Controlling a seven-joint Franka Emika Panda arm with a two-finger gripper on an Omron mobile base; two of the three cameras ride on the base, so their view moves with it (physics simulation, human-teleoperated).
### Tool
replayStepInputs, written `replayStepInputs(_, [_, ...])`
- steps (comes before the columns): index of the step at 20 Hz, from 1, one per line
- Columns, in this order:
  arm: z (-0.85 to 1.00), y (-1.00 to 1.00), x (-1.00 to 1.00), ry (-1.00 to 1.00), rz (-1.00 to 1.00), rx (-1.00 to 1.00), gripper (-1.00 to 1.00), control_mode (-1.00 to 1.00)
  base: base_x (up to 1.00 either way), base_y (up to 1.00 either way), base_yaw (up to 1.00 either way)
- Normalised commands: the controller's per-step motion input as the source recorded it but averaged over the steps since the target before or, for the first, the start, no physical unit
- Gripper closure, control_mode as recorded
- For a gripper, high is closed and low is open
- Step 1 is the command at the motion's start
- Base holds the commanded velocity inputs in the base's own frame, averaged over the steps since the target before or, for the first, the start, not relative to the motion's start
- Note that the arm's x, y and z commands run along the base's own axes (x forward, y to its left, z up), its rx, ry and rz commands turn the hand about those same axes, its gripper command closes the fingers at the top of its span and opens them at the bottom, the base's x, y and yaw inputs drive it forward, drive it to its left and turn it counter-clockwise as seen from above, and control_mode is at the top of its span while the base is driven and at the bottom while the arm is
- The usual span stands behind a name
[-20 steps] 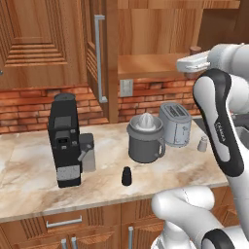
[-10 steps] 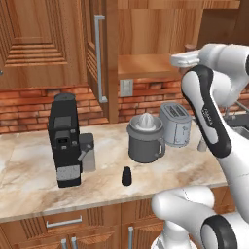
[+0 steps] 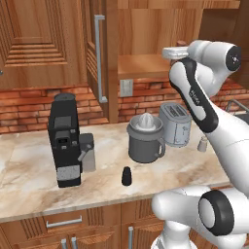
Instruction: There are various items on the counter. Only move the condiments/shakers into the cabinet.
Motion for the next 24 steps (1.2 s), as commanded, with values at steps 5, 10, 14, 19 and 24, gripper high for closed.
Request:
replayStepInputs(5, [0.00, 0.00, 0.64, 0.06, -0.03, 0.00, 1.00, -1.00, 0.00, 0.00, 0.00])
replayStepInputs(10, [-0.09, 0.00, 0.55, 0.10, -0.02, 0.00, 1.00, -1.00, 0.00, 0.00, 0.00])
replayStepInputs(14, [-0.24, 0.00, 0.32, 0.01, -0.01, 0.01, 1.00, -1.00, 0.00, 0.00, 0.00])
replayStepInputs(19, [-0.33, 0.00, 0.16, 0.00, 0.00, 0.00, 1.00, -1.00, 0.00, 0.00, 0.00])
replayStepInputs(24, [-0.29, 0.00, 0.18, 0.00, 0.00, 0.00, 1.00, -1.00, 0.00, 0.00, 0.00])
